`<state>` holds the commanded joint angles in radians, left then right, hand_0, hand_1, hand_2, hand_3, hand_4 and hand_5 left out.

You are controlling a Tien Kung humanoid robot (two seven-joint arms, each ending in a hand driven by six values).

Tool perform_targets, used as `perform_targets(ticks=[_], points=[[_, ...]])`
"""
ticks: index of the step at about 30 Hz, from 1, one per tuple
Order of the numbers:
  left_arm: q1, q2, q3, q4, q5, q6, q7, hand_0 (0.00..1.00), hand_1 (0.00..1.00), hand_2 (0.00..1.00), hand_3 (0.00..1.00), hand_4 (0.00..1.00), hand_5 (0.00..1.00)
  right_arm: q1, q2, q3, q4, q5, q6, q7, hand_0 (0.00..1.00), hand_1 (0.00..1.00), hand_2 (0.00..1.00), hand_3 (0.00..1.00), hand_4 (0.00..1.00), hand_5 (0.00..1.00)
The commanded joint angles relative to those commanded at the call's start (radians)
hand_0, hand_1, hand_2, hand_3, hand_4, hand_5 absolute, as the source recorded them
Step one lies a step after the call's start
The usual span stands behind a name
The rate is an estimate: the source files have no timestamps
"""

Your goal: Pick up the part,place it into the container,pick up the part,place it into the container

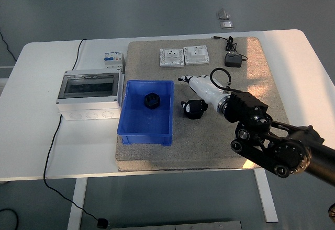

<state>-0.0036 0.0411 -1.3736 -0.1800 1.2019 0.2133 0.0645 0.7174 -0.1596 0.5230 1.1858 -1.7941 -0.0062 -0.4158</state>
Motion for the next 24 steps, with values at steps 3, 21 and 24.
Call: perform_targets(ticks=[3,21,24], points=[[0.0,0.0,-0.001,0.0,-0.001,0.001,-0.001,0.707,0.676,0.615,0.734,0.839,0.998,0.0,0.002,-0.006,-0.004,0.008,0.034,-0.024,0.992,0.925,0.998,0.998,0.866,0.273],[-0.002,0.002,-0.005,0.0,0.006,0.001,-0.002,0.707,0.677,0.61,0.733,0.836,0.998,0.009,0.008,-0.051,-0.013,-0.168,0.11,-0.104,0.694,0.465,0.662,0.732,0.453,0.008],[-0.002,0.002,-0.005,0.0,0.006,0.001,-0.002,0.707,0.677,0.61,0.733,0.836,0.998,0.01,0.005,-0.059,-0.015,-0.175,0.122,-0.106,0.694,0.465,0.662,0.732,0.453,0.008]])
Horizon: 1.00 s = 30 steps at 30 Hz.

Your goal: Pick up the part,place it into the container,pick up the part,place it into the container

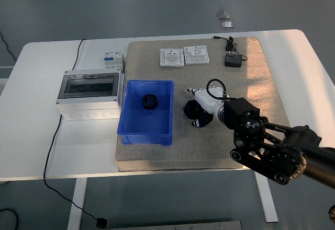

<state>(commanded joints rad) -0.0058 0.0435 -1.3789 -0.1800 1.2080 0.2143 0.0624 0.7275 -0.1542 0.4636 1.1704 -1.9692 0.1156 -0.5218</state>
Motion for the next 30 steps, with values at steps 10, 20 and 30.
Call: perform_targets(ticks=[10,20,30], points=[[-0.001,0.002,-0.003,0.0,0.005,-0.001,0.0,0.707,0.678,0.609,0.732,0.835,0.998,-0.002,-0.002,-0.02,-0.031,0.068,-0.095,0.072,0.497,0.274,0.521,0.538,0.184,0.002],[0.0,0.003,-0.004,0.0,0.005,0.0,0.0,0.706,0.677,0.608,0.731,0.835,0.998,0.016,-0.011,0.064,0.012,0.108,-0.349,0.232,0.478,0.267,0.516,0.523,0.203,0.002],[-0.002,0.002,-0.007,0.0,0.008,0.0,0.001,0.707,0.676,0.607,0.73,0.833,0.998,0.055,0.019,-0.047,0.039,0.134,-0.343,0.387,0.493,0.278,0.518,0.522,0.21,0.002]])
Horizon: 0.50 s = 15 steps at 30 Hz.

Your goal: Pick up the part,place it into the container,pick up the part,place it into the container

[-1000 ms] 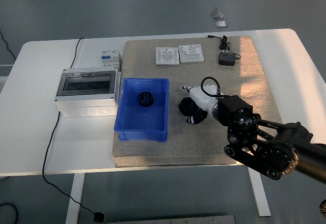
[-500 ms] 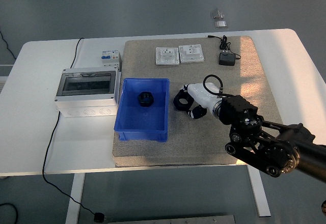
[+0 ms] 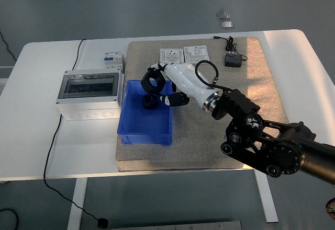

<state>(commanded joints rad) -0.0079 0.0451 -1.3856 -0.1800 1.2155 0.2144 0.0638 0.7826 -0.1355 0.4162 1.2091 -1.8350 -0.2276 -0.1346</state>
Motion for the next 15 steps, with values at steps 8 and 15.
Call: perform_targets(ticks=[8,15], points=[[0.0,-0.001,-0.003,0.0,-0.002,0.002,0.0,0.706,0.678,0.606,0.73,0.831,0.998,0.012,0.006,-0.031,0.004,-0.067,0.135,-0.043,0.998,0.926,0.884,0.901,0.641,0.356],[0.0,-0.001,-0.007,0.0,0.002,0.004,0.001,0.706,0.677,0.605,0.73,0.831,0.998,0.015,0.008,-0.047,0.003,-0.061,0.155,-0.06,0.998,0.96,0.904,0.911,0.688,0.455]])
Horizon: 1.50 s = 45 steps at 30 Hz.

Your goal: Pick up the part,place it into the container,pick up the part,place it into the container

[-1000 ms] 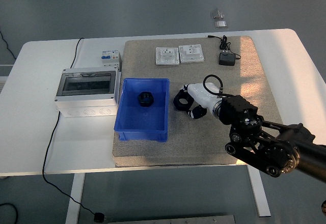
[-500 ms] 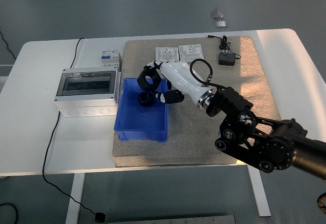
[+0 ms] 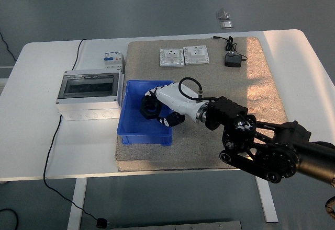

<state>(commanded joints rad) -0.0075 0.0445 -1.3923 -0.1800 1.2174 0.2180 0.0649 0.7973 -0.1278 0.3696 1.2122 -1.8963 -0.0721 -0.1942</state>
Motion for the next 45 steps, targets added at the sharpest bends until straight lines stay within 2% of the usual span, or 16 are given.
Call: perform_targets(ticks=[6,12,15,21,22,27,28,29,33,34,39,40,45], points=[[0.0,0.0,-0.001,0.0,0.001,0.0,0.0,0.706,0.676,0.603,0.729,0.833,0.998,0.001,0.001,-0.005,0.0,-0.001,0.012,-0.009,0.998,0.959,0.907,0.9,0.717,0.495],[0.001,0.0,0.0,0.0,-0.001,0.0,0.0,0.706,0.676,0.604,0.729,0.833,0.998,-0.001,0.001,-0.003,0.0,0.001,0.001,-0.004,0.998,0.954,0.904,0.891,0.721,0.493],[0.0,0.001,-0.001,0.0,0.002,0.0,0.001,0.706,0.676,0.604,0.729,0.833,0.998,-0.008,-0.001,0.007,-0.003,0.014,-0.02,0.01,0.998,0.954,0.904,0.891,0.721,0.493],[0.002,-0.001,0.007,0.0,-0.002,-0.001,-0.001,0.706,0.676,0.602,0.729,0.833,0.998,-0.099,-0.035,0.112,-0.006,0.173,-0.172,0.129,0.998,0.949,0.903,0.888,0.732,0.47],[0.003,-0.003,0.01,0.0,-0.006,-0.001,-0.002,0.706,0.676,0.603,0.729,0.832,0.998,-0.122,-0.045,0.137,-0.001,0.211,-0.202,0.155,0.998,0.921,0.892,0.876,0.742,0.454],[0.008,-0.009,0.022,0.0,-0.023,0.0,-0.006,0.706,0.676,0.603,0.729,0.832,0.998,-0.234,-0.101,0.268,0.041,0.39,-0.318,0.287,0.998,0.921,0.892,0.876,0.742,0.454],[0.009,-0.01,0.025,0.0,-0.027,0.0,-0.007,0.706,0.676,0.606,0.729,0.83,0.998,-0.256,-0.112,0.292,0.051,0.42,-0.333,0.31,0.84,0.753,0.808,0.812,0.744,0.389],[0.01,-0.011,0.027,0.0,-0.03,0.0,-0.008,0.706,0.676,0.606,0.729,0.83,0.998,-0.284,-0.124,0.323,0.062,0.459,-0.342,0.339,0.84,0.753,0.808,0.812,0.744,0.389],[0.012,-0.013,0.033,0.0,-0.037,0.0,-0.009,0.706,0.676,0.606,0.729,0.83,0.998,-0.382,-0.152,0.431,0.086,0.592,-0.334,0.435,0.84,0.753,0.808,0.812,0.744,0.389],[0.013,-0.013,0.035,0.0,-0.039,0.0,-0.009,0.706,0.676,0.609,0.728,0.83,0.998,-0.411,-0.153,0.463,0.088,0.631,-0.323,0.46,0.742,0.625,0.72,0.745,0.774,0.38],[0.016,-0.015,0.043,0.0,-0.045,0.0,-0.007,0.706,0.676,0.609,0.728,0.83,0.998,-0.539,-0.146,0.604,0.085,0.806,-0.275,0.562,0.742,0.625,0.72,0.745,0.774,0.38],[0.016,-0.015,0.044,0.0,-0.045,0.0,-0.006,0.705,0.675,0.617,0.729,0.83,0.998,-0.56,-0.144,0.628,0.085,0.835,-0.271,0.574,0.694,0.511,0.652,0.668,0.85,0.378],[0.017,-0.015,0.046,0.0,-0.039,-0.002,-0.003,0.705,0.675,0.617,0.729,0.83,0.998,-0.635,-0.138,0.734,0.092,0.949,-0.273,0.601,0.694,0.511,0.652,0.668,0.85,0.378]])
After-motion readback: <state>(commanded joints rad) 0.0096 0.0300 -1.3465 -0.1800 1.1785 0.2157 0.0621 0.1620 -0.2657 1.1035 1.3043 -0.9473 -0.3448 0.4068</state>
